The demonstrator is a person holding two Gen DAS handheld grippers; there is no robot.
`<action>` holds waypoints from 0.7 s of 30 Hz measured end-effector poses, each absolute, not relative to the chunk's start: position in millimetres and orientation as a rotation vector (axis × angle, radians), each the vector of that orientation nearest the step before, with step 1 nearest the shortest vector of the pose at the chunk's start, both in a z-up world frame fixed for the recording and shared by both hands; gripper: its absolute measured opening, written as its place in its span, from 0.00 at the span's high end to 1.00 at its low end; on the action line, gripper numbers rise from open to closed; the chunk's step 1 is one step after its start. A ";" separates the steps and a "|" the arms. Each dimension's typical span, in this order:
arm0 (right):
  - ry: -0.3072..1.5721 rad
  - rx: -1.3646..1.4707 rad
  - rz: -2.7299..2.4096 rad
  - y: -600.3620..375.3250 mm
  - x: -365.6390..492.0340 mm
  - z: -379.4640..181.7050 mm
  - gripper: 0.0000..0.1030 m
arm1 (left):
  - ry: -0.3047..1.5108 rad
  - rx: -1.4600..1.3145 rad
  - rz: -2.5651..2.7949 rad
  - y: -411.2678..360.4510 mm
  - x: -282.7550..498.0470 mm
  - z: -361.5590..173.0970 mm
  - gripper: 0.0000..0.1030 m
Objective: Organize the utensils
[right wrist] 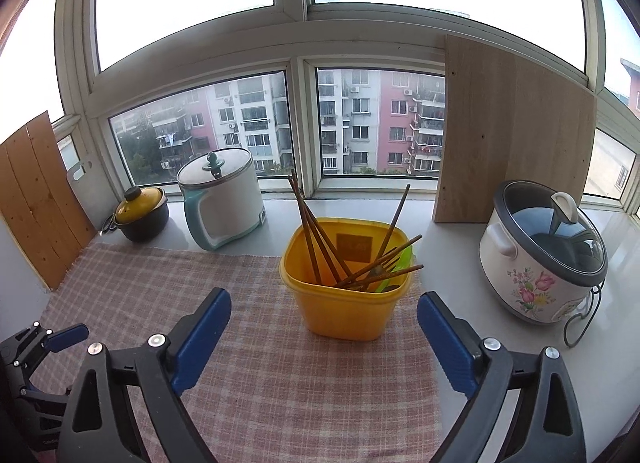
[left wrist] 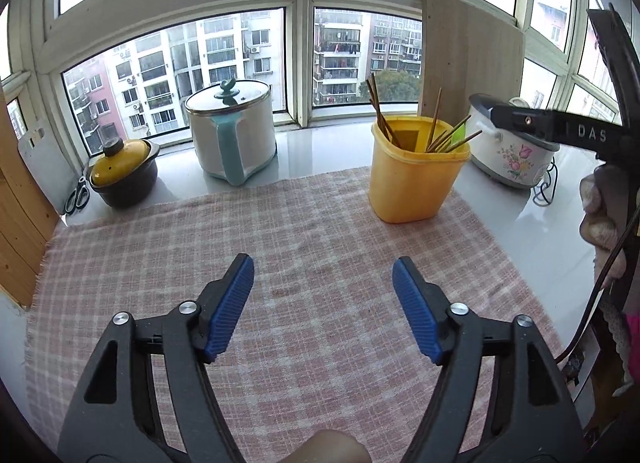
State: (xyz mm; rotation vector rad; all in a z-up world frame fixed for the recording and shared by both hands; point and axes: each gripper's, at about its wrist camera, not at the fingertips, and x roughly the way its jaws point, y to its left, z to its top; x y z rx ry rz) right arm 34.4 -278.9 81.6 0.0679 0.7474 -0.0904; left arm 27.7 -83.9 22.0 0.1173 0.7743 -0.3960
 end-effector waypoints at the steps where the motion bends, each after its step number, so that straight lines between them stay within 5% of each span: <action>1: 0.739 0.062 -0.099 -277.2 30.7 81.7 0.00 | 0.763 0.114 -0.396 -83.5 26.2 25.8 0.21; 12: 0.684 0.058 -0.149 -265.8 6.0 84.8 0.00 | 0.672 0.119 -0.332 -79.8 17.4 49.1 0.02; 21: 0.656 0.058 -0.178 -263.0 2.7 84.6 0.00 | 0.650 0.122 -0.291 -76.5 21.7 56.7 0.01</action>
